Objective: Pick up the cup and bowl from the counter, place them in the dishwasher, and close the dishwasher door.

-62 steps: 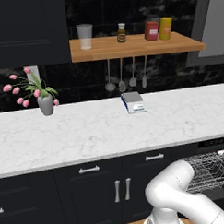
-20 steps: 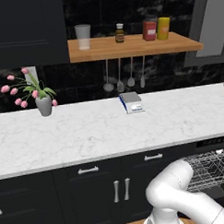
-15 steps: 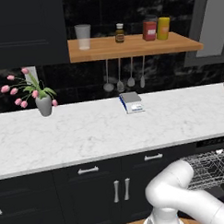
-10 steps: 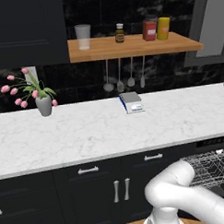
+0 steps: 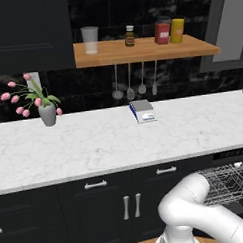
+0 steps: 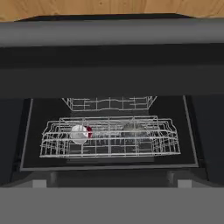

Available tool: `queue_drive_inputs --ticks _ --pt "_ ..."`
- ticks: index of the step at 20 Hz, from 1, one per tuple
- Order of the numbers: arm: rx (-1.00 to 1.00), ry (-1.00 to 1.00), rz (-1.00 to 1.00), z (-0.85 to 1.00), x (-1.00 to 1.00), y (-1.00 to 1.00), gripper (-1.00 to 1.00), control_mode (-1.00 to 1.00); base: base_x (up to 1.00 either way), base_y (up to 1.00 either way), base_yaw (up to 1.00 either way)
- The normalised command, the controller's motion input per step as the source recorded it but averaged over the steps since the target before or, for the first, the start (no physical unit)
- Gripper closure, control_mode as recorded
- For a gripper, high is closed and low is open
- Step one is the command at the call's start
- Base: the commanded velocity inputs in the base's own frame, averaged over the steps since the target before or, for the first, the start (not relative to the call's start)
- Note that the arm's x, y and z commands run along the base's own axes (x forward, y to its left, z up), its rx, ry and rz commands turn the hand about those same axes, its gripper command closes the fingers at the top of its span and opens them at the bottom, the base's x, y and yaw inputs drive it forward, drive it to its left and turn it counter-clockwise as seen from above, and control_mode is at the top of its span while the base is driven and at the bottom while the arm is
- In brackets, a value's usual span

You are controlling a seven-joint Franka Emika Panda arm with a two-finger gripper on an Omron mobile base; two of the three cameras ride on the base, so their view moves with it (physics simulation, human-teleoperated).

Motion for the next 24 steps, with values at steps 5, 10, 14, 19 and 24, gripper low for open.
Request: queue_drive_inputs --ticks 5,10,14,19,24 --pt "0.03 0.02 0.39 -1.0 -0.4 -0.18 -1.0 -1.0 0.0 0.0 0.0" --pt "0.0 0.03 0.05 -1.0 -0.05 -0.06 -1.0 -1.0 0.0 0.0 0.0" --pt "0.0 -0.01 -0.22 -1.0 -0.28 -0.23 -1.0 -1.0 0.0 0.0 0.0" --pt "0.0 -0.06 -0.45 -1.0 -0.83 -0.21 -1.0 -1.0 0.0 0.0 0.0" --pt "0.0 -0.09 -0.43 -1.0 -0.71 -0.08 -1.0 -1.0 0.0 0.0 0.0"
